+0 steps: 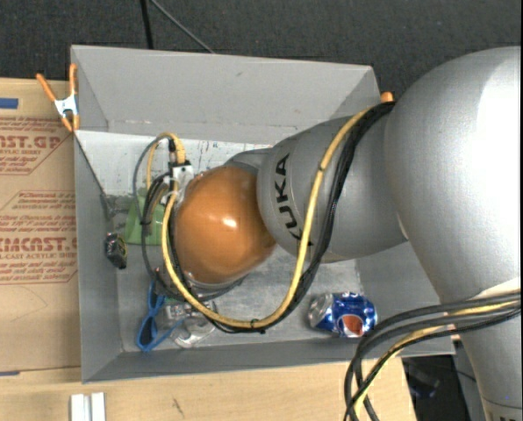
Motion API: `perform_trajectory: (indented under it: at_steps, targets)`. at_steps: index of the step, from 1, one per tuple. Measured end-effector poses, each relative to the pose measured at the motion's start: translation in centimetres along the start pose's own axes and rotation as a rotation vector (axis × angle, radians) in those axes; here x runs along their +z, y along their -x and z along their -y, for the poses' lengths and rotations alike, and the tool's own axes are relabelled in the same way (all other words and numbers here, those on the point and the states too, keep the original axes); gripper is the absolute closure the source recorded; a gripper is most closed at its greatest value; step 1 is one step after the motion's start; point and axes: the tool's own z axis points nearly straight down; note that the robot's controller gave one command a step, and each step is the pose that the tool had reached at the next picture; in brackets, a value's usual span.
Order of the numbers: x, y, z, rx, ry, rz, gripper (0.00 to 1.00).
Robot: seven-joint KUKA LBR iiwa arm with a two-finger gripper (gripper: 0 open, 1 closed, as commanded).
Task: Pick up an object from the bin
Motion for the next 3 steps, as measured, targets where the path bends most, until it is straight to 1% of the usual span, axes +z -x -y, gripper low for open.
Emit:
perform_trajectory:
  at_steps: [1, 2, 3]
  targets:
    - [0.3, 0.1, -0.4, 0.000, 0.013, -0.003, 0.00]
    - [-0.5, 3.7, -0.6, -0.055, 0.014, -0.003, 0.00]
    - [-0.5, 3.5, -0.6, -0.051, 0.015, -0.004, 1.00]
